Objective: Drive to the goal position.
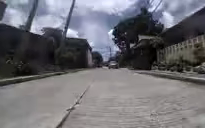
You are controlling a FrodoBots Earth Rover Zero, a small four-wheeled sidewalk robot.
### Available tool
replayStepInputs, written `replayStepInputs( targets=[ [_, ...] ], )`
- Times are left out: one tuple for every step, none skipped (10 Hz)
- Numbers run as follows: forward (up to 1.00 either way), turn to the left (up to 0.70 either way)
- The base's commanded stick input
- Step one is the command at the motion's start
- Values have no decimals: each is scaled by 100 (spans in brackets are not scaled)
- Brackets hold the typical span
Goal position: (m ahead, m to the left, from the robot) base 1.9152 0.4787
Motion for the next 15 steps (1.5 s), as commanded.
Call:
replayStepInputs(
  targets=[
    [70, 0],
    [70, 0],
    [70, 0],
    [70, 0],
    [70, -1],
    [70, -6],
    [70, -11],
    [70, -16],
    [70, -21],
    [70, -26],
    [70, -31],
    [70, -31],
    [70, -18],
    [70, -4],
    [70, 0]
  ],
)
